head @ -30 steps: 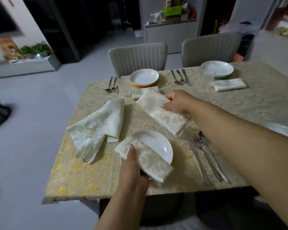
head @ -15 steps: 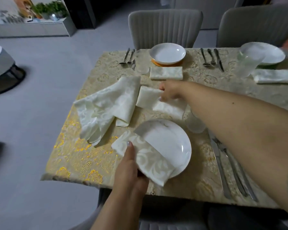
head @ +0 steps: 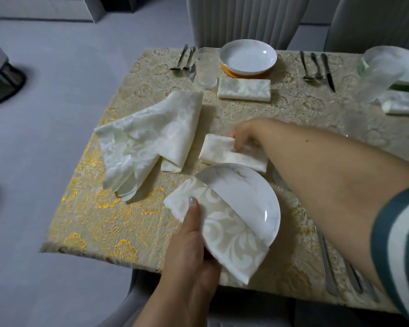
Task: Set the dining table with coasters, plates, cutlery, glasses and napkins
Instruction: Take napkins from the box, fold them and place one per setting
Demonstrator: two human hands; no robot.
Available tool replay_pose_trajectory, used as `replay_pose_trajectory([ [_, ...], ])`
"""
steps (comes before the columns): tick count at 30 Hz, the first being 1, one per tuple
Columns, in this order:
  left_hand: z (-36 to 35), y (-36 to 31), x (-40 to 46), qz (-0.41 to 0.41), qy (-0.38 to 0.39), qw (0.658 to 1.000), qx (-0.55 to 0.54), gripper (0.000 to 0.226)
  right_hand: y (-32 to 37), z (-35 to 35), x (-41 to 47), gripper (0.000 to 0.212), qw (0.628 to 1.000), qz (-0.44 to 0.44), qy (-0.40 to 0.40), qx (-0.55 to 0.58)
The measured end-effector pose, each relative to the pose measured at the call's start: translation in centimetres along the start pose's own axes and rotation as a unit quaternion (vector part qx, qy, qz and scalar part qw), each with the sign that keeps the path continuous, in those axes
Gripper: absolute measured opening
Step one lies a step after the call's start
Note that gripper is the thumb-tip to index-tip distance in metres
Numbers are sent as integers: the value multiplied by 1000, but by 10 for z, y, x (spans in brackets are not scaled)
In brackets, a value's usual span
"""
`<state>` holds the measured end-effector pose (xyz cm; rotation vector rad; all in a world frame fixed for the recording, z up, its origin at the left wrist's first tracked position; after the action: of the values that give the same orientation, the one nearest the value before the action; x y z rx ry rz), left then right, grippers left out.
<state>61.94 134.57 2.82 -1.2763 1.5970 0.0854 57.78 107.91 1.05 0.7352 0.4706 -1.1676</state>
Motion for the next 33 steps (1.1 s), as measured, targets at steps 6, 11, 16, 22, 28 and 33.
replay_pose_trajectory([
  [6, 3, 0, 5, -8, -12, 1000, 8, 41, 1, -5, 18, 29, 997, 4, -49, -52],
  [11, 5, -2, 9, -18, -19, 1000, 3, 40, 4, -3, 16, 28, 989, 29, -118, -80],
  [16, 12, -3, 14, -34, -28, 999, 7, 40, 18, 20, -11, 31, 956, 90, -279, -24],
  [22, 10, -3, 15, -52, -15, 998, 31, 46, 42, 1, -88, 25, 898, 181, -269, 296],
  [28, -1, -12, 2, -131, -7, 985, 110, 39, 37, -88, -146, 30, 846, 127, -31, 518],
  [33, -9, -6, -9, -135, -12, 976, 172, 28, 19, -102, -175, 33, 869, 118, -92, 472],
])
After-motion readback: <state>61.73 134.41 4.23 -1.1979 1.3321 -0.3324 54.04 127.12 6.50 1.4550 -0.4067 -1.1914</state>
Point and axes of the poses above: each hand's wrist, its own x-axis towards the middle knuckle, its own z-axis out of the back of the hand, y = z × x, the point moved 8 cm from there along x, towards the middle knuckle, and after that the axes turned 14 degrees about x, right-handed, at the moved point
